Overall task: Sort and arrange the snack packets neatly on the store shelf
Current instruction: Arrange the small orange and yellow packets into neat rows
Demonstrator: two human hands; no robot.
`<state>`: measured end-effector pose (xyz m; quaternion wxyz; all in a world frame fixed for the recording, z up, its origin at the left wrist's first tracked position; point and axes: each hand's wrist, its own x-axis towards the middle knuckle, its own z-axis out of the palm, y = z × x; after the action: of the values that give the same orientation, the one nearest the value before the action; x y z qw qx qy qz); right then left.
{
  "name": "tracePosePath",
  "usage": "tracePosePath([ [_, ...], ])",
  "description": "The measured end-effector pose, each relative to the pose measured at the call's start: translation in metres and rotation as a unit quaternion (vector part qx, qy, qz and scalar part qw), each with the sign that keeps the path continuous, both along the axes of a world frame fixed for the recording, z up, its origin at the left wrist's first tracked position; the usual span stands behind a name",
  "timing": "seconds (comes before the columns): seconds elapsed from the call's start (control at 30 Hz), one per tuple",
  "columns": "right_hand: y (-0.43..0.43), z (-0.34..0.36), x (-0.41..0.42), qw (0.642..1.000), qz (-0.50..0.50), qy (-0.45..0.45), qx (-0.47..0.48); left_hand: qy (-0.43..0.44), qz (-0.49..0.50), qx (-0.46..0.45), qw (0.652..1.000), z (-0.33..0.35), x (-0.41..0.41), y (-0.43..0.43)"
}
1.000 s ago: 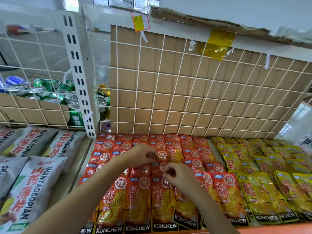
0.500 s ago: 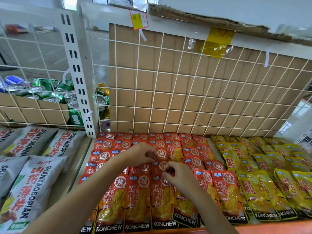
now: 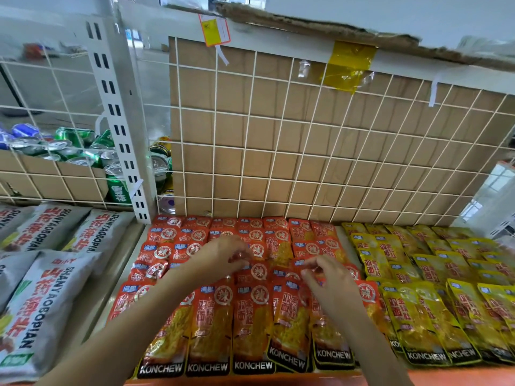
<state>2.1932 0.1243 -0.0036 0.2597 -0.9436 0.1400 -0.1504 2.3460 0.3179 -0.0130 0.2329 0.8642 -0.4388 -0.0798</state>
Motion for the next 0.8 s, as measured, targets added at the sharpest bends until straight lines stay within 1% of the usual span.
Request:
tracePosePath([
  [0.13, -0.01, -0.005, -0.011, 0.997, 0.026, 0.049, -0.054, -0.039, 0.028, -0.011, 0.999, -0.006, -0.033, 0.0],
  [0.27, -0.011, -0.007, -0.017, 0.992, 0.044, 0.104, -0.063, -0.045, 0.042, 0.042, 0.997, -0.015, -0.067, -0.003],
  [0.3, -0.011, -0.007, -0.017, 0.99, 0.049, 0.117, -0.062, -0.063, 0.05, 0.052, 0.995, -0.018, -0.075, -0.003],
  [0.37, -0.01, -0.006, -0.017, 0.988, 0.06, 0.119, -0.077, -0.134, 0.063, 0.063, 0.987, -0.032, -0.086, -0.002],
  [0.43, -0.007, -0.005, -0.019, 0.985, 0.08, 0.106, -0.112, -0.155, 0.08, 0.053, 0.983, -0.041, -0.099, 0.001],
  [0.5, 0.001, -0.008, -0.021, 0.982, 0.091, 0.105, -0.129, -0.171, 0.083, 0.067, 0.979, -0.047, -0.107, 0.002],
  [0.6, 0.014, -0.017, -0.023, 0.98, 0.066, 0.123, -0.14, -0.212, 0.091, 0.098, 0.968, -0.05, -0.116, 0.002],
  [0.67, 0.021, -0.021, -0.023, 0.979, 0.038, 0.154, -0.128, -0.216, 0.096, 0.103, 0.966, -0.051, -0.118, 0.002],
  [0.8, 0.032, -0.027, -0.025, 0.973, 0.033, 0.18, -0.141, -0.214, 0.095, 0.118, 0.965, -0.056, -0.116, 0.003],
])
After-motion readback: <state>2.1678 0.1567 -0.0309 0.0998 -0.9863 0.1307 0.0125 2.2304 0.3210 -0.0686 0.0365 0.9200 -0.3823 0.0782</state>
